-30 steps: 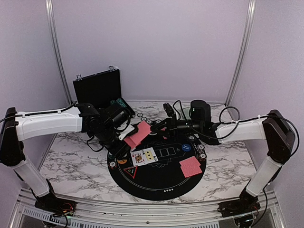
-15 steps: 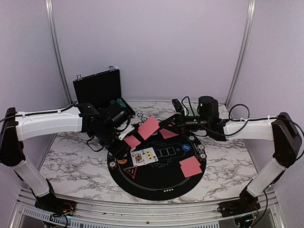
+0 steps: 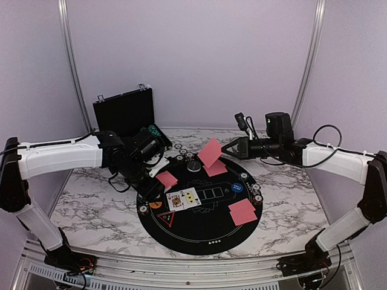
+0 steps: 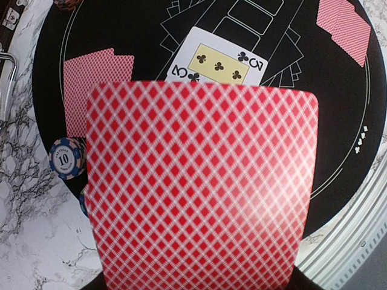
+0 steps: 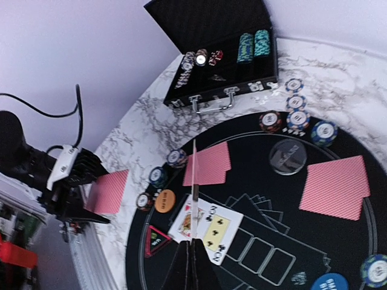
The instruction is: Distribute texas hold em gaming equipment
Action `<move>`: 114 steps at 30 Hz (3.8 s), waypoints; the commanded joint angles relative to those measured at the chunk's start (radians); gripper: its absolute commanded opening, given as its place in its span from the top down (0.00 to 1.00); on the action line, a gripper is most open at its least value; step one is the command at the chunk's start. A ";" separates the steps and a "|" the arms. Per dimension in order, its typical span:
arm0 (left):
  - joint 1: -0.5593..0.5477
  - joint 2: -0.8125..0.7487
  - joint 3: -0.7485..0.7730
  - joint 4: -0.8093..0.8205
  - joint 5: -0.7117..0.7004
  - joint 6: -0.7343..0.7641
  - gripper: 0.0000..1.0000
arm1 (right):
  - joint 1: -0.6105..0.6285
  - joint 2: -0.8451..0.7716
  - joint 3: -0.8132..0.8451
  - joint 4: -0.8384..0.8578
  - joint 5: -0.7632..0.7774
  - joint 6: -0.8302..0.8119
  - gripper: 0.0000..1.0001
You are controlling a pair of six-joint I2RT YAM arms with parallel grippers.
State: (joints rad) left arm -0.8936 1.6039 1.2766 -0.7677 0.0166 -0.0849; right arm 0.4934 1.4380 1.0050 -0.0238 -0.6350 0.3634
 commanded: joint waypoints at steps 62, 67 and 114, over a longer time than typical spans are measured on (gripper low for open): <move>0.045 -0.054 -0.041 0.031 0.016 0.025 0.50 | 0.441 0.121 -0.191 -0.078 0.784 -0.413 0.67; 0.044 -0.056 -0.042 0.032 0.016 0.023 0.50 | 0.419 0.093 -0.208 -0.020 0.683 -0.295 0.59; 0.183 -0.101 -0.117 0.063 0.017 0.011 0.50 | 0.636 0.569 0.470 -0.453 0.689 0.000 0.06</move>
State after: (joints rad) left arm -0.7204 1.5352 1.1671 -0.7277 0.0257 -0.0708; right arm 1.1236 1.9842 1.4174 -0.4137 0.0795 0.3328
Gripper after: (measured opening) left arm 0.654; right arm 0.933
